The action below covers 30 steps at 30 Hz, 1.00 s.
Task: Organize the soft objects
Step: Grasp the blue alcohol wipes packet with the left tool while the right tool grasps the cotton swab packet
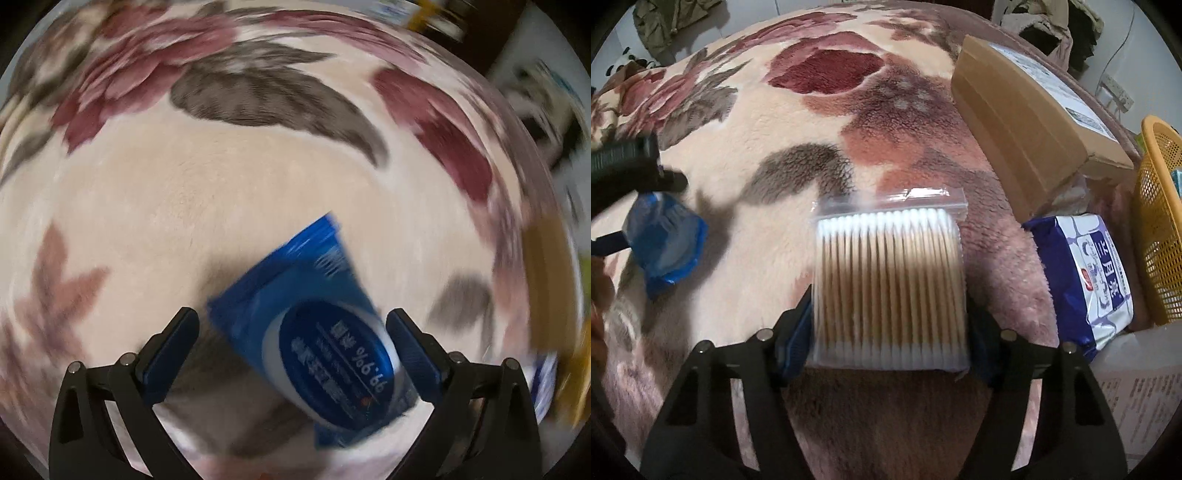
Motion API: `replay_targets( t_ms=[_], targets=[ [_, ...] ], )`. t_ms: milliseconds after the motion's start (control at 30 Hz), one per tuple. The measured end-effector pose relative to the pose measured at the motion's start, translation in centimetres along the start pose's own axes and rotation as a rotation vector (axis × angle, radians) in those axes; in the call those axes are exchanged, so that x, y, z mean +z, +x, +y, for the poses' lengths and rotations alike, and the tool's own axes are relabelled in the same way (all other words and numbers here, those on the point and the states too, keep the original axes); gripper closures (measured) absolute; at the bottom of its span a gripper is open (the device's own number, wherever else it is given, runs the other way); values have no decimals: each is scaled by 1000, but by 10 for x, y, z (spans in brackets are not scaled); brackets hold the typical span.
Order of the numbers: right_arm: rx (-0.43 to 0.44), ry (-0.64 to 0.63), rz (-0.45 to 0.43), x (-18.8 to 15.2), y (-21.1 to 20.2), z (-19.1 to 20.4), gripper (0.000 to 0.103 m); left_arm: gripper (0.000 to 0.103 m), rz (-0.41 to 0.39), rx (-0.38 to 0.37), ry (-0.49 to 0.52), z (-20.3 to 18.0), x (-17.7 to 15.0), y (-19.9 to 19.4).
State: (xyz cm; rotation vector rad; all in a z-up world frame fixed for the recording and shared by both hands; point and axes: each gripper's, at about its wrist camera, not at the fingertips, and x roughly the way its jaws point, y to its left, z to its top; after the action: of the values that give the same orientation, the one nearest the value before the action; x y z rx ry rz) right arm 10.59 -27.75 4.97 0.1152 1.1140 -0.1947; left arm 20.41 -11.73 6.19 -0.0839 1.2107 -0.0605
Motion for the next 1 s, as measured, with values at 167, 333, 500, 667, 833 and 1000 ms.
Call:
replay_targets(
  t_ms=[167,333,500,667,833,1000],
  targets=[
    [47,-2,2,-20,-15,3,33,4,-8,-107,280,2,-42,-22],
    [95,-10,8,-46,-32,13,33,4,8,-135,511,-3,-90,-49],
    [107,3,13,-62,-37,20,33,4,-57,-148,514,-7,-101,-53],
    [116,26,-5,-62,-37,16,33,4,-119,-227,467,-14,-91,-49],
    [116,32,-16,-56,-31,13,33,24,-102,-284,406,-20,-75,-36],
    [136,43,-13,-57,-26,9,33,57,-51,-287,358,-14,-73,-34]
  ],
)
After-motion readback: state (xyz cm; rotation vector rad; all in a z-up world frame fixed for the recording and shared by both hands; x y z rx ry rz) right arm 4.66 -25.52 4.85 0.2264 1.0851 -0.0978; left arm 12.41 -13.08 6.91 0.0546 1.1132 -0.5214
